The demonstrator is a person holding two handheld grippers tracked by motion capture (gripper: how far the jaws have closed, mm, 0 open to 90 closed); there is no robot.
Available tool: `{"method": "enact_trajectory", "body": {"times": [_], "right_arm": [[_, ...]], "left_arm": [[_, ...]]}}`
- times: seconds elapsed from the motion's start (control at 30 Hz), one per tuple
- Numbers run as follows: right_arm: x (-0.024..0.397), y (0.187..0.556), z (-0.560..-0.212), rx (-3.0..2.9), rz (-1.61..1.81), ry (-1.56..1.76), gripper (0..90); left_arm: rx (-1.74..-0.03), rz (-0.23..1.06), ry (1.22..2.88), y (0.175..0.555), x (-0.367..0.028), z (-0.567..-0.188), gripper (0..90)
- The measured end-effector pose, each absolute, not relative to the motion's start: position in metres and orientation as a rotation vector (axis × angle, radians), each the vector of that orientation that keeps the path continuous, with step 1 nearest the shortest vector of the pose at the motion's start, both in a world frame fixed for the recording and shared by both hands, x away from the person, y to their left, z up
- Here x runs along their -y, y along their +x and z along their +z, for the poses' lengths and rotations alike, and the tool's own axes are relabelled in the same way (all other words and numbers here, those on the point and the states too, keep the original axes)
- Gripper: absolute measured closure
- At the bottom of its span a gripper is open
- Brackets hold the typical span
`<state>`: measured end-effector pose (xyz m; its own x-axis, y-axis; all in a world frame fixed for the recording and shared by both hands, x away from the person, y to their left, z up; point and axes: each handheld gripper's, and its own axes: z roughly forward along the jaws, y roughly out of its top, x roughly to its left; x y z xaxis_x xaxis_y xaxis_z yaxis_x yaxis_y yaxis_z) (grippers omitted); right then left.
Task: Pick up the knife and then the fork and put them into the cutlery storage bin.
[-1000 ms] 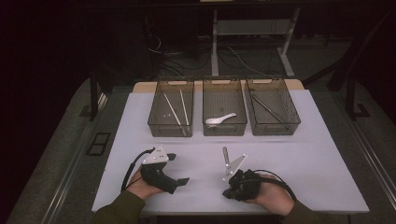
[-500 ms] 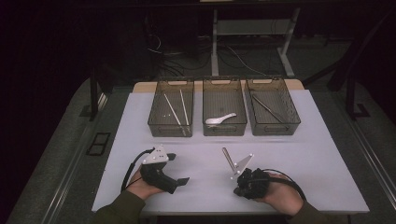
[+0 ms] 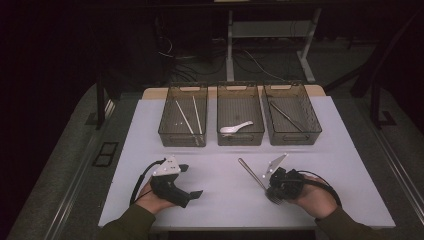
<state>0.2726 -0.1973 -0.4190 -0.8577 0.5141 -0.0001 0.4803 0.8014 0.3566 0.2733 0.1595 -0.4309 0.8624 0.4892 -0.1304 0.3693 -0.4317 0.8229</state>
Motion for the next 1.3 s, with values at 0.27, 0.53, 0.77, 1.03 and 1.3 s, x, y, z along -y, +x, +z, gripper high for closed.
{"method": "enact_trajectory", "body": {"times": [0.27,0.53,0.77,1.03,1.3], "right_arm": [[0.203,0.277,-0.411,-2.873,0.632,0.85,84.7],[0.198,0.292,-0.404,-2.839,0.678,0.968,70.0],[0.183,0.308,-0.405,-2.855,0.639,1.028,68.0],[0.17,0.314,-0.417,-2.892,0.547,1.064,68.3],[0.161,0.313,-0.421,-2.872,0.426,0.971,77.1]], "left_arm": [[-0.624,0.156,2.071,0.273,-0.159,-0.431,0.0],[-0.624,0.161,2.069,0.273,-0.159,-0.431,0.0],[-0.622,0.161,2.067,0.273,-0.159,-0.43,0.0],[-0.617,0.16,2.069,0.273,-0.159,-0.43,0.0],[-0.618,0.157,2.075,0.273,-0.158,-0.431,0.0]]}}
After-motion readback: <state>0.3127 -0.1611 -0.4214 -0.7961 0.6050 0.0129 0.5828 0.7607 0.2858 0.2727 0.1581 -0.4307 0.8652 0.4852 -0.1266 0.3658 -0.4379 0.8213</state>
